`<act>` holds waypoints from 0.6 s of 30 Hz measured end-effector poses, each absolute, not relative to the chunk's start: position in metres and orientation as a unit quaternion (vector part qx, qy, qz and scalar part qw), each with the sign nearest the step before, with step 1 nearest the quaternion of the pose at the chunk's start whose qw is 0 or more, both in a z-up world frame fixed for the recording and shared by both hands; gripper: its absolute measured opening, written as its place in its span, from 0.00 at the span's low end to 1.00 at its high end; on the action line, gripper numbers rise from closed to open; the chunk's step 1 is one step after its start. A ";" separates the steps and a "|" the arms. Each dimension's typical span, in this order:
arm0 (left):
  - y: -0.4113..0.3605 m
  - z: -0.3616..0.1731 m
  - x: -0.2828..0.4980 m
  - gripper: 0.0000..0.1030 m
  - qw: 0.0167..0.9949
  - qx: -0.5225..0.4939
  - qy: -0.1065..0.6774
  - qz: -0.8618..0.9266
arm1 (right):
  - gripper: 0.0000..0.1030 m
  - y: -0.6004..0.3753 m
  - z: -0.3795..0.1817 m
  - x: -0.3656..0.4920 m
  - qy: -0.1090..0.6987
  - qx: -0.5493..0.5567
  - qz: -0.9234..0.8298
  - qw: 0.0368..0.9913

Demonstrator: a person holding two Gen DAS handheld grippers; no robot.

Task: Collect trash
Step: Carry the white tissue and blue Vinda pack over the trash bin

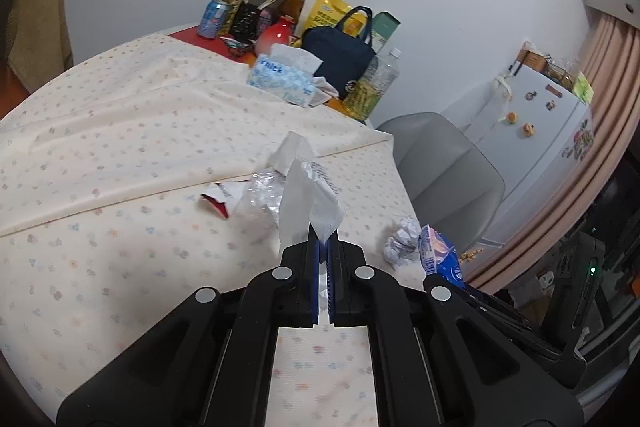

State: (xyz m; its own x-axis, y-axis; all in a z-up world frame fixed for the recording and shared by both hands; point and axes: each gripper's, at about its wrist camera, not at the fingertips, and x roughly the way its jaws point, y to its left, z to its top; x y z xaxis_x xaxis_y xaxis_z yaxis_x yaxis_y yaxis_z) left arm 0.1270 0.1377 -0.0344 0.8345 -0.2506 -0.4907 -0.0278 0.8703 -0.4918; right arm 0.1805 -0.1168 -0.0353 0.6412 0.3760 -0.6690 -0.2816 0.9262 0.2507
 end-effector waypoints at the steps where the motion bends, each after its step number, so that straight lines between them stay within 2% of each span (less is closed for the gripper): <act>1: 0.131 -0.032 0.128 0.04 0.927 -0.242 0.280 -0.066 | 0.34 -0.125 -0.034 0.179 0.380 0.065 0.179 0.905; 18: 0.044 -0.025 0.150 0.04 0.923 -0.206 0.294 -0.137 | 0.35 -0.209 -0.015 0.153 0.342 0.077 0.132 0.927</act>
